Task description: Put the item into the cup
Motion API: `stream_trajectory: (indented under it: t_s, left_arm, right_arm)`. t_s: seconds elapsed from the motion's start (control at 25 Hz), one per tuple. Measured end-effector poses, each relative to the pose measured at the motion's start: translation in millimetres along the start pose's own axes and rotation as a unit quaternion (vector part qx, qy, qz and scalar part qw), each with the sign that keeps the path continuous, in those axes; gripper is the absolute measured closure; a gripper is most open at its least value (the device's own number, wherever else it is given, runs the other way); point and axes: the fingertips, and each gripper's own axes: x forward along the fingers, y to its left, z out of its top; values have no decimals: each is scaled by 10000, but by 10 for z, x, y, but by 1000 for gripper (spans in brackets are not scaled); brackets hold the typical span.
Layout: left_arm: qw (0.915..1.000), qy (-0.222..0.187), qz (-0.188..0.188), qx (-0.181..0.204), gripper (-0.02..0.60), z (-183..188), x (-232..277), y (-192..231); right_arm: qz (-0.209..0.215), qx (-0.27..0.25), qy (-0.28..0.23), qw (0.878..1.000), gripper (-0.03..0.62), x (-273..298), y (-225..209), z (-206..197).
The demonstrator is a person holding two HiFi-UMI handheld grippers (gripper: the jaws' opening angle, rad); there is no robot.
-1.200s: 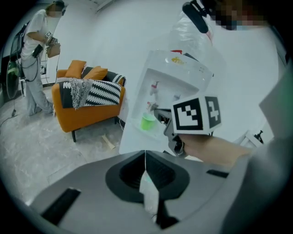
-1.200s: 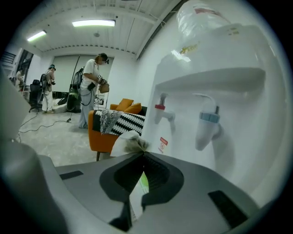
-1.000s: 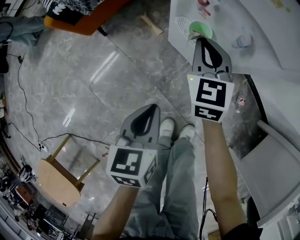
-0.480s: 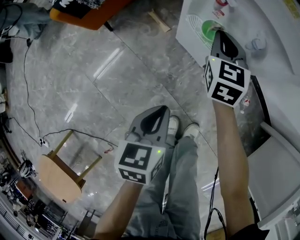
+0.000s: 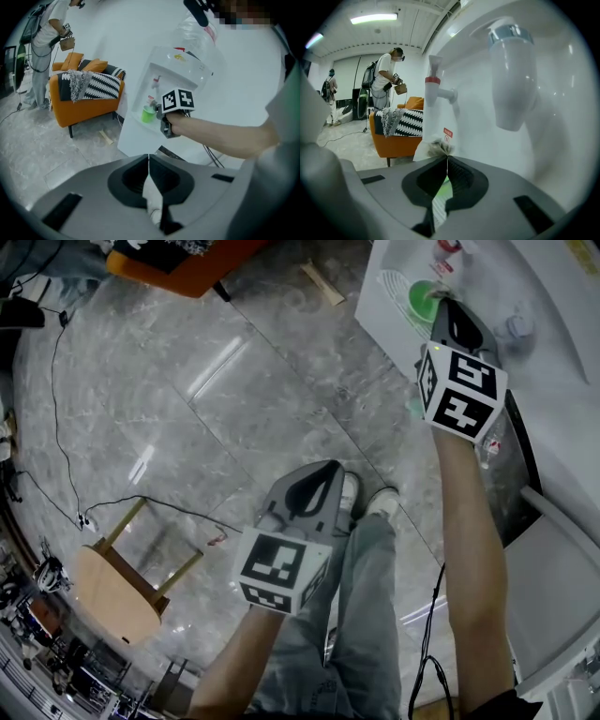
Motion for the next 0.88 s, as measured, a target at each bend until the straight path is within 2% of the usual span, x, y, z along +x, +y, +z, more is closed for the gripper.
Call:
stream_trajectory:
  t_s: [0.36, 0.64, 0.88]
  left_arm:
    - [10000, -30, -39, -21, 568, -55, -25, -52]
    - [9999, 63, -98, -19, 568, -121, -11, -156]
    - [9999, 140, -75, 69, 568, -190, -33, -192]
  right_arm:
    - [266, 98, 150, 9995, 583, 22, 41, -16]
    - [276, 57, 132, 9995, 583, -7, -33, 12]
    - [659, 92, 63, 9978, 583, -125, 69, -11]
